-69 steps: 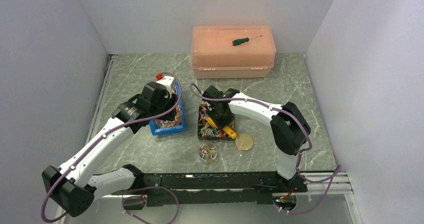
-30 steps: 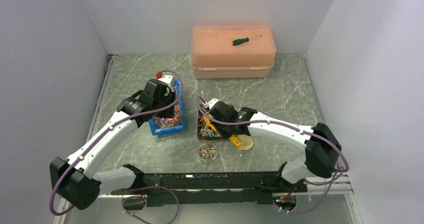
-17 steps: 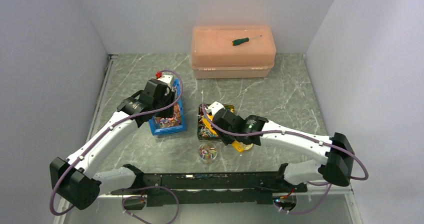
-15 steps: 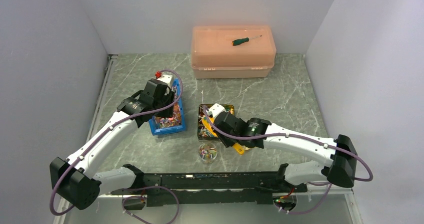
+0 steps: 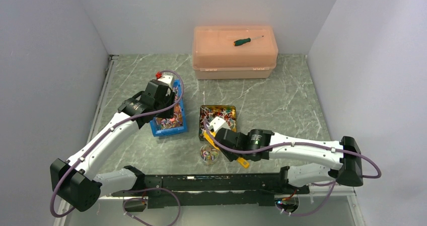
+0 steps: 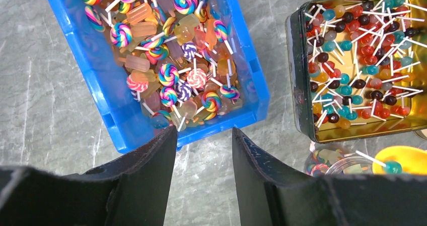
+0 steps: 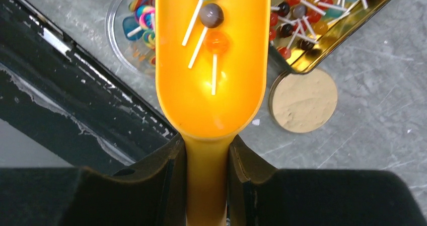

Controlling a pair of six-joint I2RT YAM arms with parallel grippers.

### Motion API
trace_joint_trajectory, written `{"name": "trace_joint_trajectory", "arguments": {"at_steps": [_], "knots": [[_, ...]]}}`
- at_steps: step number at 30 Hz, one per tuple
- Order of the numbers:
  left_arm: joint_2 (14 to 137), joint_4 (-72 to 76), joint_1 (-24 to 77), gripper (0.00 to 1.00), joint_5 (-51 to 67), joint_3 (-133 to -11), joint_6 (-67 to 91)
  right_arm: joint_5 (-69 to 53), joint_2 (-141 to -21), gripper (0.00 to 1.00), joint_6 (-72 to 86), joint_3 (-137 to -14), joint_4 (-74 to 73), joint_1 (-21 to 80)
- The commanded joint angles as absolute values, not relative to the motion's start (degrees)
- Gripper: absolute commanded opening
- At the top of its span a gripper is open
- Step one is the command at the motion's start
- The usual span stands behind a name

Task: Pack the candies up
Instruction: Place the fake candies in the packing bottle.

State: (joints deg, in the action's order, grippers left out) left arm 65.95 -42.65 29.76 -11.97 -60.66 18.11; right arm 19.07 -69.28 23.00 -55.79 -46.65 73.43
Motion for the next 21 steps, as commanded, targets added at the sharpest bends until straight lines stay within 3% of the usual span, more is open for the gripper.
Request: {"name": "trace_joint_trajectory", "arguments": {"at_steps": [1,21], "knots": [[65.1,-41.0,29.4,0.50,-13.3,-60.4,17.8,22.0,-68.0,0.00,29.1,-57.7,-50.5,77.4],[64.9,-41.0,29.4,0.49,-12.2,-60.6,18.0,20.8,-71.7,0.00,41.9,-59.8,-59.5,88.2]]}}
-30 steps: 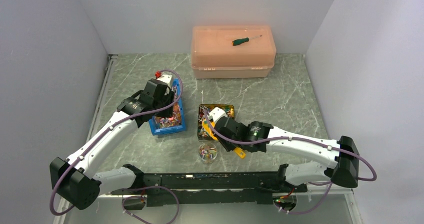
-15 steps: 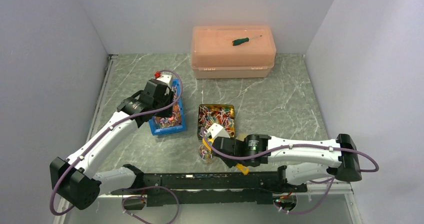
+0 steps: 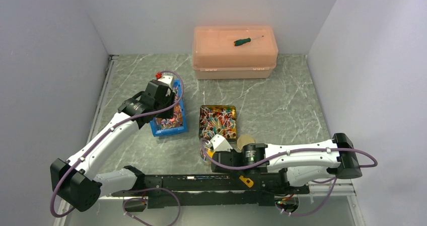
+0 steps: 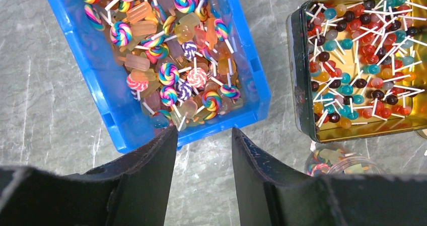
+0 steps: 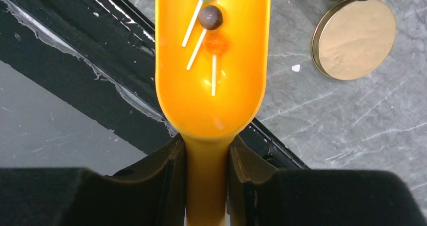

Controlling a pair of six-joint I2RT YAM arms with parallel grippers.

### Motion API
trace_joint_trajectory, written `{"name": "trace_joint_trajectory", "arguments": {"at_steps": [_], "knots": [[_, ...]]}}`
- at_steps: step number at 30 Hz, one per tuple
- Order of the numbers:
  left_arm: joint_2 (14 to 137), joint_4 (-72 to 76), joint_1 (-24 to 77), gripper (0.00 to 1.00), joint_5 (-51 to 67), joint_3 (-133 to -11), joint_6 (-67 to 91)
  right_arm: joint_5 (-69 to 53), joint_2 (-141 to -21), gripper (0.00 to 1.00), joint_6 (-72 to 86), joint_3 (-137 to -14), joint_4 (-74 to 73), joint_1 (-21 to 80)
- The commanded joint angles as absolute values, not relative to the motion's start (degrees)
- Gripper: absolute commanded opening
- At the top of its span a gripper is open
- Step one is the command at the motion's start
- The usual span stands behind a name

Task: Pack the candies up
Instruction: Place the fake candies in the packing bottle.

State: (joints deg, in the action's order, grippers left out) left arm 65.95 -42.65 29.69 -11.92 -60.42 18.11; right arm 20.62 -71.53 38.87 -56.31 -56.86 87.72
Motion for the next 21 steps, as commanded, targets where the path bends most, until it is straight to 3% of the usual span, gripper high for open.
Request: {"name": "trace_joint_trajectory", "arguments": {"at_steps": [1,21], "knots": [[64.8,-41.1,29.4,0.49,-12.1,-60.6,18.0,20.4,-71.8,0.00,42.0,-60.2,-60.0,88.2],[62.6,-41.1,29.3,0.49,-8.6,-60.7,18.0,12.6,-82.1,0.00,41.2,-71.4,-72.4,84.7]]}}
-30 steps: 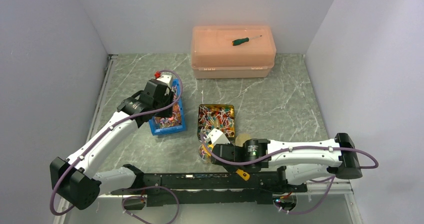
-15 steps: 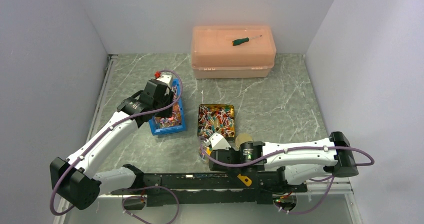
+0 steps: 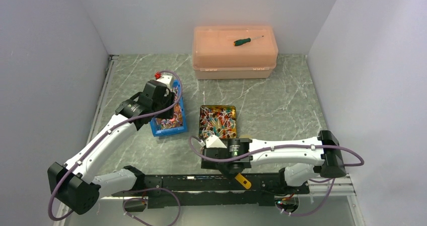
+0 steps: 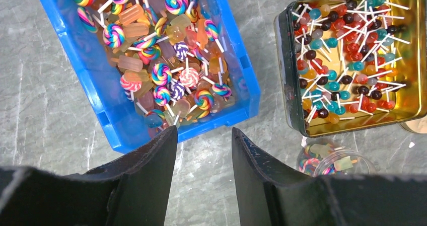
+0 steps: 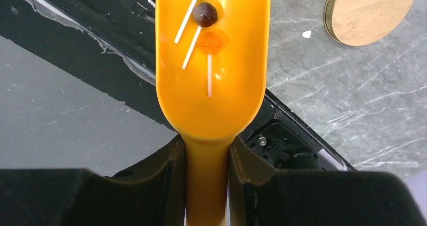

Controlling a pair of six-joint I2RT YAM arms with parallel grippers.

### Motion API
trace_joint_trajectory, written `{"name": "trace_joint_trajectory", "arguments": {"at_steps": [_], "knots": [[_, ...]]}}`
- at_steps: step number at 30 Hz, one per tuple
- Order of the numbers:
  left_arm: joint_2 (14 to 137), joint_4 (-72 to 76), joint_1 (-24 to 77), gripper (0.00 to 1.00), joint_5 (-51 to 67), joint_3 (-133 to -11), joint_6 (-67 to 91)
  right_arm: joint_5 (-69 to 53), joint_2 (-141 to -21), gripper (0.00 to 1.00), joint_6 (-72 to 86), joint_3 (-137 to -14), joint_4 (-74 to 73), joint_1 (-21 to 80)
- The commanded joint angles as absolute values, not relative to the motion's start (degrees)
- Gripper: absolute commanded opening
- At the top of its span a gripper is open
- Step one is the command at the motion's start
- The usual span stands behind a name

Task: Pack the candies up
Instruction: Place the fake candies in the packing bottle.

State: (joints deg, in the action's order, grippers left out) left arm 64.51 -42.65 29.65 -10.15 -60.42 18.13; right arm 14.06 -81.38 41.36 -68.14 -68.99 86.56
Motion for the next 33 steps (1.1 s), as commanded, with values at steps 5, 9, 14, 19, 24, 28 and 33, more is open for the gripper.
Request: {"name": "trace_joint_trajectory", "arguments": {"at_steps": [5,9,14,19,24,28,33], "knots": [[61.8,-41.2,29.4,0.50,-8.0,-60.7,18.0,11.1,-84.0,0.00,40.3,-73.7,-74.7,82.4],[61.1,-41.3,29.4,0.50,-7.4,-60.7,18.0,9.7,-85.7,0.00,39.3,-75.7,-76.6,81.0],[60.3,-41.3,29.3,0.50,-6.7,-60.7,18.0,8.3,-87.8,0.00,38.2,-78.1,-78.4,79.8],[59.7,-41.2,29.1,0.50,-5.6,-60.7,17.8,7.4,-89.5,0.00,37.5,-79.8,-80.0,79.5],[59.3,-41.1,28.8,0.50,-4.6,-60.7,17.9,7.2,-90.9,0.00,37.5,-81.8,-82.2,79.2],[59.2,-41.0,28.6,0.51,-4.0,-60.6,18.0,7.9,-90.4,0.00,37.6,-84.1,-83.6,78.5],[59.2,-41.0,28.5,0.50,-3.2,-60.6,18.0,9.1,-88.3,0.00,37.0,-86.1,-84.9,75.5]]}}
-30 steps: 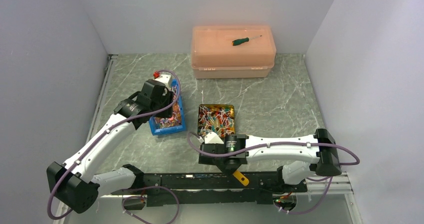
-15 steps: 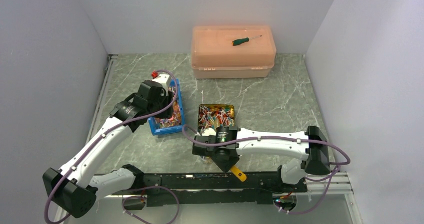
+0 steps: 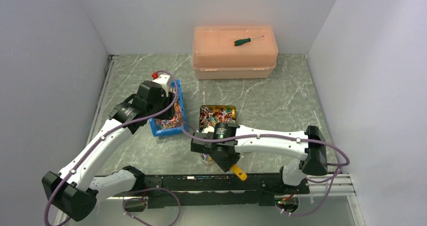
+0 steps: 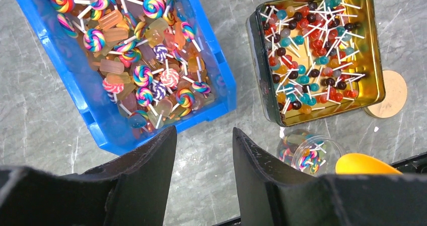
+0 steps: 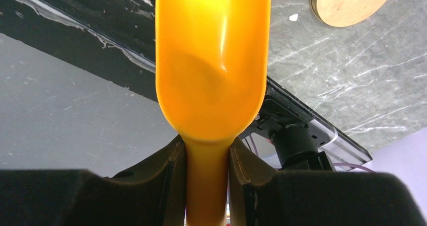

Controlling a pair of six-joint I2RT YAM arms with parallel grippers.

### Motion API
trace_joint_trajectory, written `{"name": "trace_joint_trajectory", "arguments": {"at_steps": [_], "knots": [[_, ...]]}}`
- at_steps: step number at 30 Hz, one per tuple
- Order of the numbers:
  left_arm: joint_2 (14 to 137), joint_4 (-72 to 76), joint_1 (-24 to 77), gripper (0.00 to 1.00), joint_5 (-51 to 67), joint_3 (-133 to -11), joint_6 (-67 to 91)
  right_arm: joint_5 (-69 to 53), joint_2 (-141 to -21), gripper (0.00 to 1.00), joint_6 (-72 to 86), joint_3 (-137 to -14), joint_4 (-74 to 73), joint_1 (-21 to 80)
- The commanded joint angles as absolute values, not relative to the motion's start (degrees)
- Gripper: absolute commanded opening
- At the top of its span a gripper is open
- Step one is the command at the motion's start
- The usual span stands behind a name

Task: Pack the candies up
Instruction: Place the fake candies in the packing bottle, then scoop the fake candies from the storage box.

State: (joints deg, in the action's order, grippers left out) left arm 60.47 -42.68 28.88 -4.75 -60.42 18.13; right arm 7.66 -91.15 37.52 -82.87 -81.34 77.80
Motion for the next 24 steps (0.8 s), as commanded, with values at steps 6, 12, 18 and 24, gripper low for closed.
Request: {"name": "trace_joint_trajectory", "arguments": {"at_steps": [6,12,18,24], "knots": [[59.3,-41.0,28.2,0.50,-2.6,-60.6,18.0,10.3,-86.3,0.00,35.4,-87.7,-85.7,69.7],[59.2,-40.8,27.9,0.50,-2.1,-60.5,18.2,10.8,-87.6,0.00,32.0,-88.9,-84.7,64.5],[59.4,-40.7,27.8,0.50,-1.8,-60.5,18.2,9.1,-89.9,0.00,27.5,-89.8,-81.9,59.8],[59.5,-40.5,27.4,0.50,-1.1,-60.4,18.3,6.9,-93.4,0.00,23.1,-90.7,-79.6,56.4]]}}
